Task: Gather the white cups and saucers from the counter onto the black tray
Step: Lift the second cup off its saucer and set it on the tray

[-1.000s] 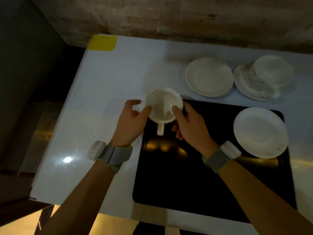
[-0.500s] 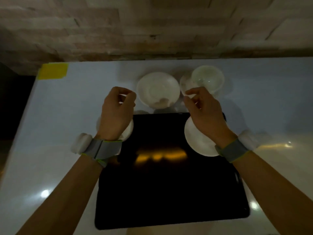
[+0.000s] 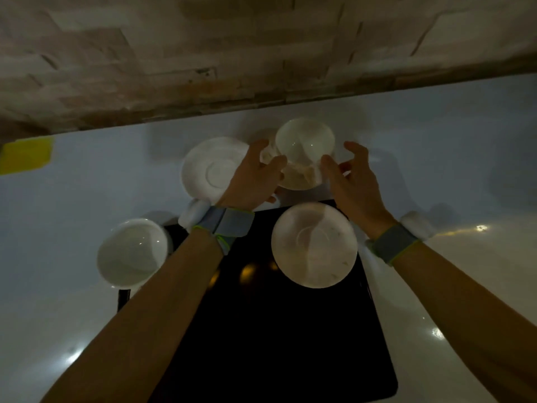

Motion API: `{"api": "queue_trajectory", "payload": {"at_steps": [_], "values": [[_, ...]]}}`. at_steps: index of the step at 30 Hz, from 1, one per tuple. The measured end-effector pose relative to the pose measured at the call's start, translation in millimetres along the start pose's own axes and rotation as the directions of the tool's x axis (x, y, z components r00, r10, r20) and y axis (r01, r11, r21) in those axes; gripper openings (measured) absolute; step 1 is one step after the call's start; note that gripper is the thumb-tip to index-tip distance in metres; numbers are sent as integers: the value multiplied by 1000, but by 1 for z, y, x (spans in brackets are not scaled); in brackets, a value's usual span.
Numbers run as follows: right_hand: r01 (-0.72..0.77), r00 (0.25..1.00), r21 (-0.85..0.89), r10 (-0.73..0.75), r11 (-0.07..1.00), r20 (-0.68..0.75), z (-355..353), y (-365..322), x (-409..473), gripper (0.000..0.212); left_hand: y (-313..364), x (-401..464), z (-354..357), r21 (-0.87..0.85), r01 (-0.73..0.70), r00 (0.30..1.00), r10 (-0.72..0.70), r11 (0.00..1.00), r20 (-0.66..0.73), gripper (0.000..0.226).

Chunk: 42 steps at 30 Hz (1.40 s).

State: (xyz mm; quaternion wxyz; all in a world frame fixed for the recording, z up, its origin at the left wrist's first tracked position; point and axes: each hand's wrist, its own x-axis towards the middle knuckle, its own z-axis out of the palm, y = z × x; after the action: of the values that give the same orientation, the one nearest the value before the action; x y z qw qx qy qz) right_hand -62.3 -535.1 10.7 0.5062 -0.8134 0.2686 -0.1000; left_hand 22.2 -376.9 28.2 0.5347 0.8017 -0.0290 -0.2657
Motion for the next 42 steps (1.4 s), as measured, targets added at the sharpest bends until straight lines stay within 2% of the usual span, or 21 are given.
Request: {"api": "queue_trajectory", "payload": {"at_steps": [2,6,11,15,22,32,42], "values": [[-68,997,45,66,997,48,4,0,5,65,-1,6,8,-13,23,1000,-23,1000,12,59],[-107,990,114,96,988,100,8,0,16,68,-5,16,21,-39,3,999,-5,999,-42,54],[-130,981,184,100,974,165,9,2,22,54,-7,21,27,-147,45,998,-52,988,-45,54],[-132,985,251,98,959,142,9,-1,24,49,-7,21,30,-173,59,995,-72,983,-72,58],[-116,989,260,86,959,123,12,-3,22,51,-7,20,32,-223,86,990,-109,971,-90,64],[-102,985,229,67,968,156,11,-25,-6,55,-6,-14,17,-205,-11,992,-16,979,-128,59],[-128,968,258,64,958,242,28,-57,-65,49,-17,-82,-25,-377,-66,996,41,924,-76,55]]}}
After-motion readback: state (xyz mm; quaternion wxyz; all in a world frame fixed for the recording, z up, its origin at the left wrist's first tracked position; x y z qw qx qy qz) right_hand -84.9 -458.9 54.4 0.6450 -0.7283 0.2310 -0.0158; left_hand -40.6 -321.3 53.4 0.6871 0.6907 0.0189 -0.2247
